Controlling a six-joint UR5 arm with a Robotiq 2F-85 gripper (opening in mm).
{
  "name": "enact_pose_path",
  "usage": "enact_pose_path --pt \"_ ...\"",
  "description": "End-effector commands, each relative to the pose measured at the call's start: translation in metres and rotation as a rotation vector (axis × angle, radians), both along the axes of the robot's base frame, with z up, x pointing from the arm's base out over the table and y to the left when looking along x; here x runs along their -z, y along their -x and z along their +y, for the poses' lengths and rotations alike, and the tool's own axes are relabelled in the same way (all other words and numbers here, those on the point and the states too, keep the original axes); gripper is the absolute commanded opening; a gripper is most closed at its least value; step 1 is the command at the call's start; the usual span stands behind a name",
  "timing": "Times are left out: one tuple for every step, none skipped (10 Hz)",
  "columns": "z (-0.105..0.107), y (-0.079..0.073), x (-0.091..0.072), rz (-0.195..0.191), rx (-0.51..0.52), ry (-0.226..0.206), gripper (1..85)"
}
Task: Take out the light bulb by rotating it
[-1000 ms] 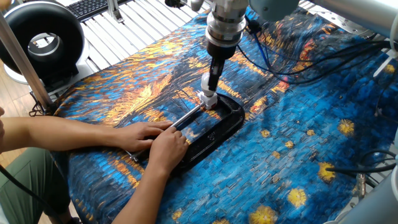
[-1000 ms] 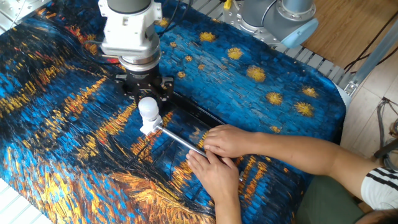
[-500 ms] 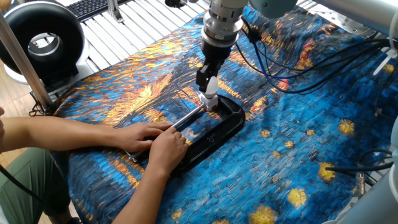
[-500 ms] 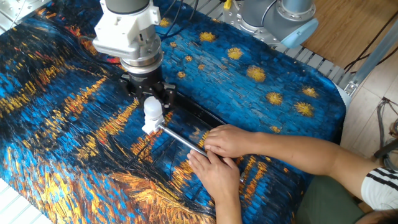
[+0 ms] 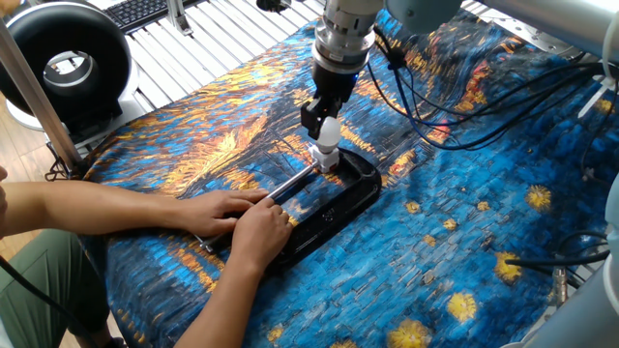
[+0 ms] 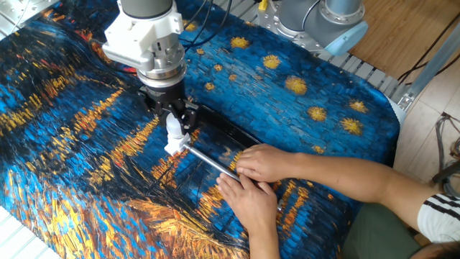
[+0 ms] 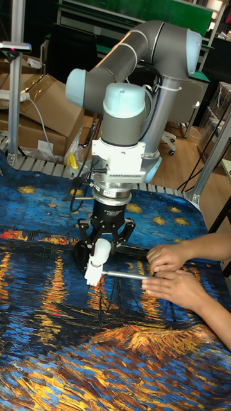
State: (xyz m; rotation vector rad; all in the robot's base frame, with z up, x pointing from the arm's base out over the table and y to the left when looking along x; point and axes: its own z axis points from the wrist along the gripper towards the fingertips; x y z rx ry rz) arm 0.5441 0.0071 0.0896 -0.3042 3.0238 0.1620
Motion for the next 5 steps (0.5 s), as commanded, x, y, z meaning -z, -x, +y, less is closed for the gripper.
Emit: enact_pose_path --pt "-0.0047 0.0001 0.0000 0.003 0.030 0.007 45.7" --pt "-0.0064 -0.0001 0.0001 0.003 0.032 0.014 45.3" --pt "-0.0030 0.0016 -0.0005 0.013 0.054 0.002 45.0" --pt "-0.0021 0.0039 -0.0010 0.022 0.050 0.001 46.0" --pt "-0.0018 0.0053 -0.0013 0.026 0.036 0.000 49.3"
